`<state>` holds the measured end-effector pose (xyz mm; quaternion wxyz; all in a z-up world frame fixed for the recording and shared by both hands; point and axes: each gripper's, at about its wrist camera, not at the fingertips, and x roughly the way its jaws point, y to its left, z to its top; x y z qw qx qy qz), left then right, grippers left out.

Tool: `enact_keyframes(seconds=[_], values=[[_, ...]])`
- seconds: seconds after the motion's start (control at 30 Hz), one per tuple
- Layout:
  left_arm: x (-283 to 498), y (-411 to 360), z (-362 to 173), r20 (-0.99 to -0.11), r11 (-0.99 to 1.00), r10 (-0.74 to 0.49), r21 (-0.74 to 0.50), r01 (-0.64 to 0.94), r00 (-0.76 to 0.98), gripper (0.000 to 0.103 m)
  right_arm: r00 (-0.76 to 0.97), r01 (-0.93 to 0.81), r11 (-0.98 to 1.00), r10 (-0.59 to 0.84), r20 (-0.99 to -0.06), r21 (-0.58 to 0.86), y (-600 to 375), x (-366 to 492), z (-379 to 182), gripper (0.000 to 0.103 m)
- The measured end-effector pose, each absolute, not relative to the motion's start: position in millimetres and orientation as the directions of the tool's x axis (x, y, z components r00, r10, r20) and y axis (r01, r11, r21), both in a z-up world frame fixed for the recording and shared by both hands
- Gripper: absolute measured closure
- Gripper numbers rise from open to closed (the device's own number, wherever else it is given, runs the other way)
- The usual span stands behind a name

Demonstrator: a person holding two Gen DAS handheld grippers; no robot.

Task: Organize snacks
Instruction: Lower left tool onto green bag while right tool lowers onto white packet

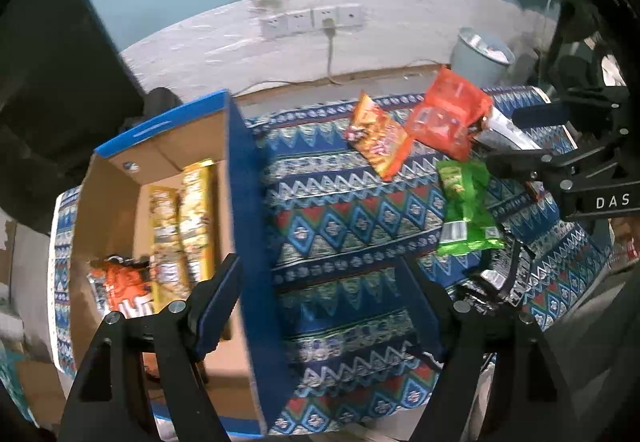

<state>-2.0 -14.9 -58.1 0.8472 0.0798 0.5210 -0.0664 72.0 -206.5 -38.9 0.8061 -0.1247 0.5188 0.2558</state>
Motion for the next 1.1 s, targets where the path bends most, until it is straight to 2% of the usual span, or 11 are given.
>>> enact_keyframes(seconds=[0.67, 1.1], values=[[35, -104, -90, -0.925, 0.943, -0.088, 0.042, 0.329, 0.369, 0.024, 0.33, -0.398, 0.915, 0.204, -0.921, 0.06, -318, 100, -80, 0.034], [70, -154, -127, -0.938, 0.919, -0.132, 0.006, 0.394, 0.321, 0.022, 0.313, -0.386, 0.922, 0.169, -0.934, 0.037, -348, 130, -124, 0.034]])
